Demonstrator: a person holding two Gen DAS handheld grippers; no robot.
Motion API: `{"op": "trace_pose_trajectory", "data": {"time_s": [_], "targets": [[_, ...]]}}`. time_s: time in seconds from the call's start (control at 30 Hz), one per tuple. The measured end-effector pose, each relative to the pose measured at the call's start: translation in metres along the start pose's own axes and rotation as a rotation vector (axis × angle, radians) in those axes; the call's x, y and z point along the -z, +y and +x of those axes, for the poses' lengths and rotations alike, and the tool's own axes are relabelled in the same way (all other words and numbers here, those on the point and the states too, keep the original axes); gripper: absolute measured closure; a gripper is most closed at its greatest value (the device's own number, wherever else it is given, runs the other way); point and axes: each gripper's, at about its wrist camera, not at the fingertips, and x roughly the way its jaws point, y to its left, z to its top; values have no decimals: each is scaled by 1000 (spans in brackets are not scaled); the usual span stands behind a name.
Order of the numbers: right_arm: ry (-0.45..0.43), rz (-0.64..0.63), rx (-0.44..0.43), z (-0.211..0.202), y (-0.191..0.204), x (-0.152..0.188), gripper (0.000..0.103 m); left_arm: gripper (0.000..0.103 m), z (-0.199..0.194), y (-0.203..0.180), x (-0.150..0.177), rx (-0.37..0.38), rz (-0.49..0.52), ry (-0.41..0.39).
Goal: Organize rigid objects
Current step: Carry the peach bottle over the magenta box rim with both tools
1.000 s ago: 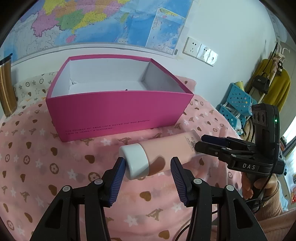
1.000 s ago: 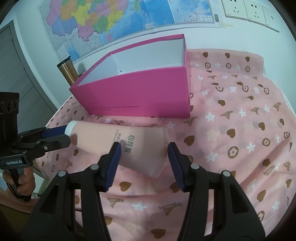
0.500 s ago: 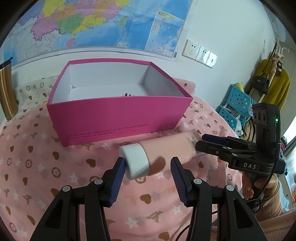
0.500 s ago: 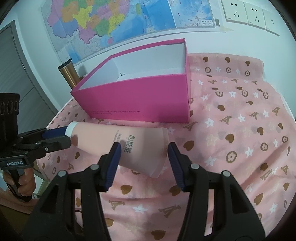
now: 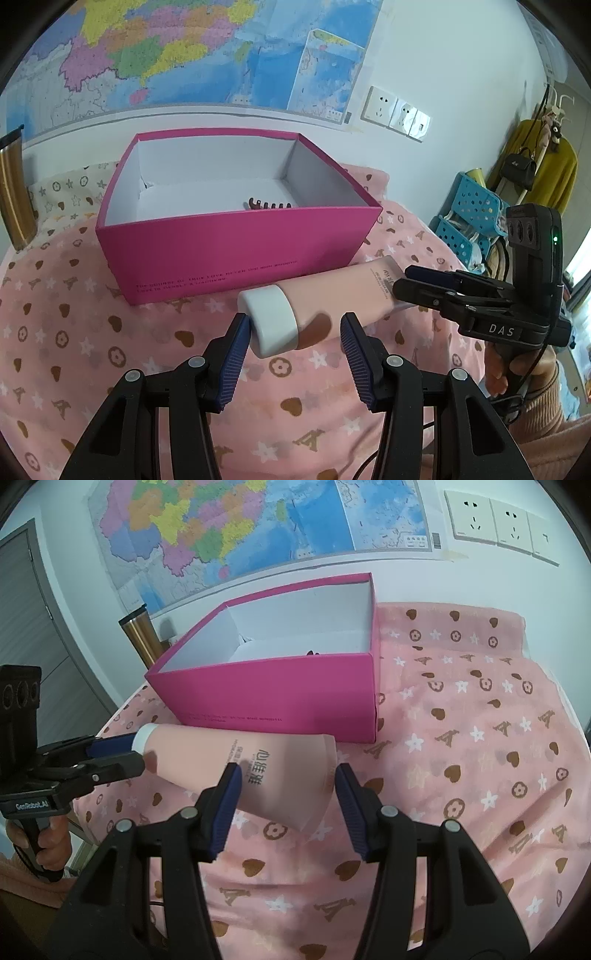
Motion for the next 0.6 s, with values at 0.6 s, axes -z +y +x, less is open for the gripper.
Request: {"op": "trace_pose_trajectory", "data": {"time_s": [0.6], "targets": [[-21,-17,8,-1,-1,-11,48,52,0,-2,-9,-8,13,-25]]}}
